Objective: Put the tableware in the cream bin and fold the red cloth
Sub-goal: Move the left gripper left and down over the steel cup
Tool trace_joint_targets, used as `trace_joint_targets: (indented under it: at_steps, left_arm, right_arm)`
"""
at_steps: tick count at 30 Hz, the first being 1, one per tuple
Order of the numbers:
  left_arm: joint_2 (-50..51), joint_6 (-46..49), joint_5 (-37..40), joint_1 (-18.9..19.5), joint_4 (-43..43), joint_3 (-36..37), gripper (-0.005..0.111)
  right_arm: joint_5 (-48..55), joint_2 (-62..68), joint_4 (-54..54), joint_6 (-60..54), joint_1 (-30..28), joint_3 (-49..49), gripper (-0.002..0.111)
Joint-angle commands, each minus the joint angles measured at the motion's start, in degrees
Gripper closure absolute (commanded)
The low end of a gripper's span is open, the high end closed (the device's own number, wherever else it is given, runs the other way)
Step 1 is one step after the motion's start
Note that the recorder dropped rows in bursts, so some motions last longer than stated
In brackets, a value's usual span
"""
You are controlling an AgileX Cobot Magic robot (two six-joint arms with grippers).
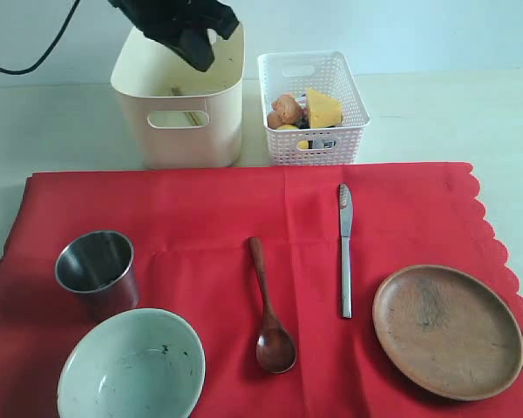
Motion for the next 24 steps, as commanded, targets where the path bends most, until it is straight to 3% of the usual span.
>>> trace_joint_targets:
  at_steps: [1,8,16,24]
  left_arm:
    - [-1.68,-2.11,2.65,2.55,0.03,0.66,0.107]
    - [-4.79,-1.77,3.28,6.81,-0.34,6.4,0.107]
    - [-9.02,0.75,2.38,12.53,-4.52,18.97,0.107]
    - [-13.11,3.05,2.12,15.02,-5.16,28.32,0.107]
  right_arm:
    - [-0.79,-0.34,0.1,-0.06,-0.33,0.26,0.108]
    - [-0.79,-0.34,0.1,-0.06,-0.33,0.26,0.108]
    - [-0.79,-0.34,0.1,-0.06,-0.33,0.26,0.108]
    - [-0.79,-0.34,0.1,-0.06,-0.33,0.26,0.108]
